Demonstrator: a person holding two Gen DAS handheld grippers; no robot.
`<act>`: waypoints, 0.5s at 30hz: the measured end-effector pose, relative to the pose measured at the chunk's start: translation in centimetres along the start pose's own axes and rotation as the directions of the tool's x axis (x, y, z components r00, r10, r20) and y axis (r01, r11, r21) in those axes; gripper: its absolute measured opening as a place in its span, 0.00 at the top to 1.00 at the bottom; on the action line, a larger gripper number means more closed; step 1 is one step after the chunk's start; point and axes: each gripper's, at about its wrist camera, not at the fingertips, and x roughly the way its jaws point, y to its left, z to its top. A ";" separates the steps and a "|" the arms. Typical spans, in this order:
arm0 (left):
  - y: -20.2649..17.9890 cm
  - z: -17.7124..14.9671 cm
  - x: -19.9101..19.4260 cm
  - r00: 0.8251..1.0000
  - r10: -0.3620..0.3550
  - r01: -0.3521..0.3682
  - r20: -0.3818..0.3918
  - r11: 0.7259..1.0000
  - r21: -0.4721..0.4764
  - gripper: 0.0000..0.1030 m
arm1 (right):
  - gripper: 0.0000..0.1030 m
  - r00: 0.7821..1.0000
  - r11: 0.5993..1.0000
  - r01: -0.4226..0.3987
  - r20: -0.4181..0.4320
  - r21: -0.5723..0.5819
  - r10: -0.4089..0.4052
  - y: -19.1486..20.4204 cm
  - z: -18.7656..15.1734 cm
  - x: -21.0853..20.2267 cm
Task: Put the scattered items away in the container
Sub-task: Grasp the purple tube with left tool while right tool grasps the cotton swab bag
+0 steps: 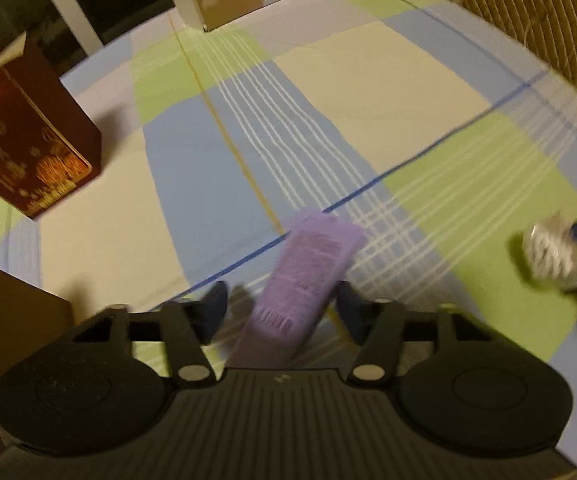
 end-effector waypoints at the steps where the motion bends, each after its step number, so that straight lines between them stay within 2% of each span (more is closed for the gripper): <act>1: 0.0 -0.1 -0.1 1.000 -0.007 0.007 -0.001 1.000 -0.016 0.69 | 0.56 1.000 1.000 0.000 0.000 -0.005 0.000 0.1 0.0 0.0; 6: -0.5 -1.6 -1.0 0.999 0.034 -0.034 -0.007 0.998 -0.057 0.72 | 0.56 1.000 1.000 -0.015 -0.001 -0.028 0.015 0.5 0.0 0.0; 15: -1.9 -8.0 -4.8 0.995 -0.055 0.034 -0.084 0.973 -0.227 0.73 | 0.56 0.999 0.997 -0.044 -0.019 -0.068 0.043 1.7 -0.3 -0.5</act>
